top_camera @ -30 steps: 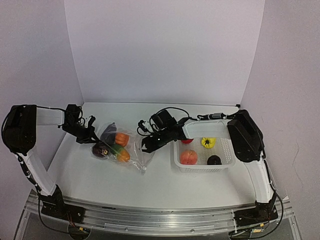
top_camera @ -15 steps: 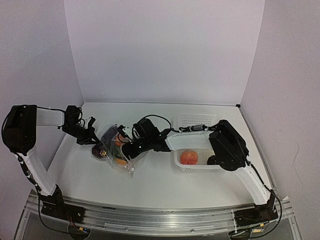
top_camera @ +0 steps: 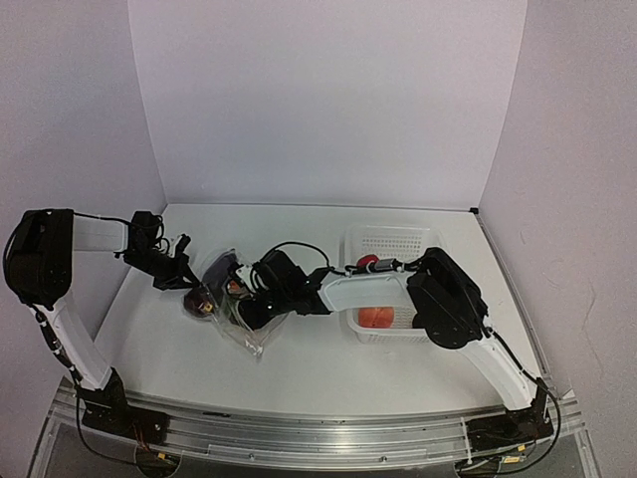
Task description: Open the zip-top bag and remove the fake food
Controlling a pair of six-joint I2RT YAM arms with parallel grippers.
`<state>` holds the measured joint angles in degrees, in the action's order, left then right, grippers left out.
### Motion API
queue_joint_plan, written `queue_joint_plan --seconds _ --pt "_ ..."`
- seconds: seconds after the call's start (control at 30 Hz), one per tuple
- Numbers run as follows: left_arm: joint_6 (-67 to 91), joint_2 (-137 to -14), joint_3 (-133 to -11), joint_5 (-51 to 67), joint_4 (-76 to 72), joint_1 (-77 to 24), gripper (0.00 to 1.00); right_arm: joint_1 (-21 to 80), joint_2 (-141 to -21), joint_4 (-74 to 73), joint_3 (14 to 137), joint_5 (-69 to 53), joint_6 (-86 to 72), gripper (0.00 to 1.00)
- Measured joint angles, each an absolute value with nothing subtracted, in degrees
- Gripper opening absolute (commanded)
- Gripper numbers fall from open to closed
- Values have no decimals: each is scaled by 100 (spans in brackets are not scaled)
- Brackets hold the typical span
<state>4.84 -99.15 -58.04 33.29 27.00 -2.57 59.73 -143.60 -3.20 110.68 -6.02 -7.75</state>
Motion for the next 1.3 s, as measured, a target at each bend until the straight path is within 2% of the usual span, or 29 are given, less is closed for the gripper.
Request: queue_joint_plan --seconds 0.07,0.17,0.5,0.7,0.8,1.03,1.07,1.13,1.27,1.3 --pt "486 -9915 -5804 3304 2700 -257 0 5975 -14243 -323 10909 -532 -701 19" --pt "505 -9915 -5804 3264 2700 -257 0 5956 -13919 -472 10537 -468 -611 15" --pt "604 -9915 -5804 3067 2718 -196 0 5236 -11775 -870 9181 -1265 -1090 12" --pt "607 -9915 -5804 2996 2755 -191 0 4810 -10487 -1292 8369 -1275 -1154 9" --pt "609 -9915 -5804 2995 2755 -191 0 4743 -9973 -1828 8074 -726 -1189 3" --pt "609 -9915 -5804 2998 2753 -191 0 3964 -9538 -3137 7861 919 -2155 8" --pt "609 -9915 -5804 2998 2753 -191 0 3846 -9587 -3264 7863 1008 -2298 10" --pt "609 -9915 -5804 2998 2753 -191 0 3658 -9756 -3486 7870 1150 -2592 25" --pt "609 -9915 -5802 2999 2751 -191 0 3588 -10244 -3764 7943 1287 -2935 76" --pt "609 -9915 -5802 3000 2751 -191 0 3586 -10360 -3821 7985 1295 -2996 84"
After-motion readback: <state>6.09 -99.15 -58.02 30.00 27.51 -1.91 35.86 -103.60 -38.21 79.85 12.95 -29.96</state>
